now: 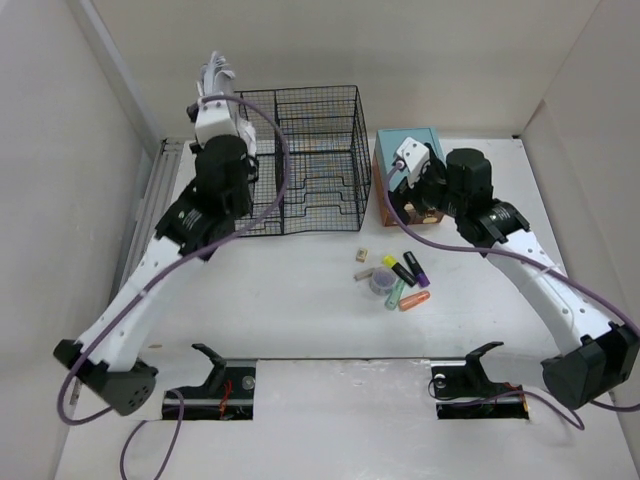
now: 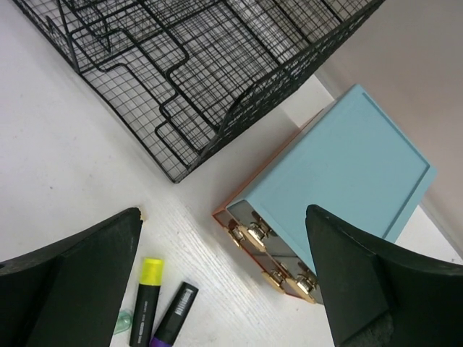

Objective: Organize the desk

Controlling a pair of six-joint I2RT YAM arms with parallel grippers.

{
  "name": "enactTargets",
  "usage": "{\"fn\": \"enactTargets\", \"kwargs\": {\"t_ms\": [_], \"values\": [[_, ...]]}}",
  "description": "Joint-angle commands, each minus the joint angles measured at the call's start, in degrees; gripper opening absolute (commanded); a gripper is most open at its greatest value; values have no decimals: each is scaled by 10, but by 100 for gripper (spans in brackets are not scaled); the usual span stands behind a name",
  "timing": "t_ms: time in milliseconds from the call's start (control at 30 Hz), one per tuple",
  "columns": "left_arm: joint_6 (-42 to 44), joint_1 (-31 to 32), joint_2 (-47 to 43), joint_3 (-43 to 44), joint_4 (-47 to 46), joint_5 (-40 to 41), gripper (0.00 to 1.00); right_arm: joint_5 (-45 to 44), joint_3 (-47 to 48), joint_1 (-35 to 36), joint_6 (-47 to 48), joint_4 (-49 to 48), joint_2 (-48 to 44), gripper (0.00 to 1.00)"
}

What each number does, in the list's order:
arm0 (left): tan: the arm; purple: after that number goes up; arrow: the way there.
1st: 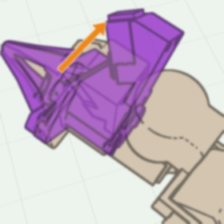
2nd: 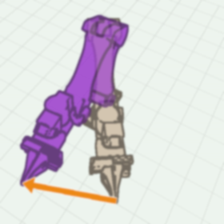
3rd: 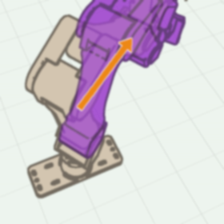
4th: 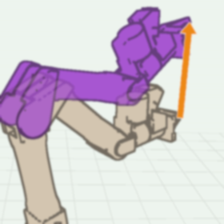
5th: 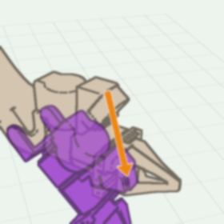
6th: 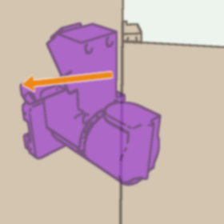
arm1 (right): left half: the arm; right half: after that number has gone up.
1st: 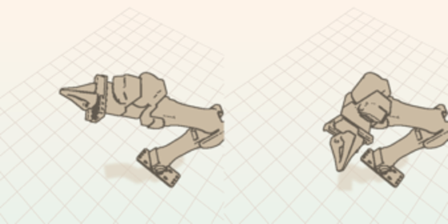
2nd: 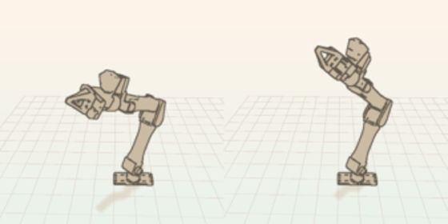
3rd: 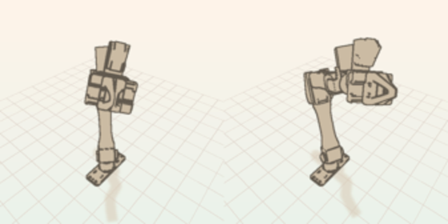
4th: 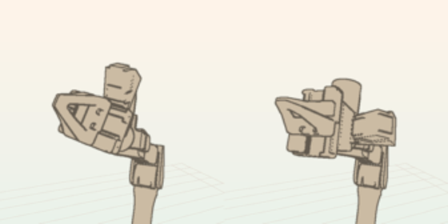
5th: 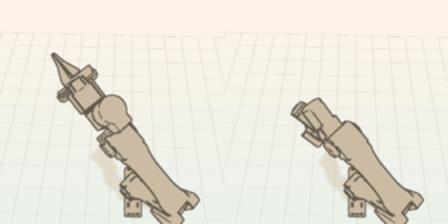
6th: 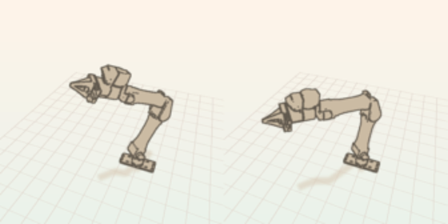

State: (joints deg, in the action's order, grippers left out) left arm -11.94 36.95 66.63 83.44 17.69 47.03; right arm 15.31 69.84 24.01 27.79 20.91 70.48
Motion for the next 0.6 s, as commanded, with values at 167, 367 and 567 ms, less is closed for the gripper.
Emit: {"fn": "enactTargets", "kwargs": {"t_ms": [167, 367, 567], "values": [[125, -155, 91, 120, -95, -152, 0, 42, -7, -24, -12, -34, -25, 100], [114, -192, 126, 132, -116, -286, 0, 47, -12, -29, -12, -34, -20, 100], [128, -177, 127, 139, -132, -336, 0, 47, -12, -29, -2, -34, -3, 100]]}}
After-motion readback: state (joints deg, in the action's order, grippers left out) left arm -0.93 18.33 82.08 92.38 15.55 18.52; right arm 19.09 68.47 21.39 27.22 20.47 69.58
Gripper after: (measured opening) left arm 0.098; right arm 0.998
